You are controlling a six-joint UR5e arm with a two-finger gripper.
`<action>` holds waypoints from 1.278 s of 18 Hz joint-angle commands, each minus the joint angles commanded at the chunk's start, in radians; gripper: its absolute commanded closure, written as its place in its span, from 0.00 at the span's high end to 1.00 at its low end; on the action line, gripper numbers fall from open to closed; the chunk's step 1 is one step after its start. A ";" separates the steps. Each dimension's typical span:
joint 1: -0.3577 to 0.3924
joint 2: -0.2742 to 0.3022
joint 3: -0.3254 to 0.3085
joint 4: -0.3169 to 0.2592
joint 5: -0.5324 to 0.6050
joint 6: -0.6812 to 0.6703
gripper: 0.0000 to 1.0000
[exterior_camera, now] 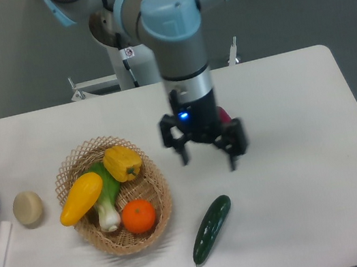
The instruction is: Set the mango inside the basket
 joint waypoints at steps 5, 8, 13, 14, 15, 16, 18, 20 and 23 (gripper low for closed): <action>0.049 0.058 0.032 -0.133 0.025 0.104 1.00; 0.106 0.084 0.063 -0.186 0.016 0.238 1.00; 0.164 0.130 0.063 -0.251 -0.030 0.264 1.00; 0.164 0.133 0.063 -0.255 -0.030 0.264 1.00; 0.164 0.138 0.060 -0.255 -0.036 0.264 1.00; 0.170 0.141 0.057 -0.255 -0.043 0.264 1.00; 0.181 0.146 0.054 -0.255 -0.067 0.264 1.00; 0.181 0.146 0.052 -0.255 -0.075 0.264 1.00; 0.181 0.146 0.052 -0.255 -0.078 0.263 1.00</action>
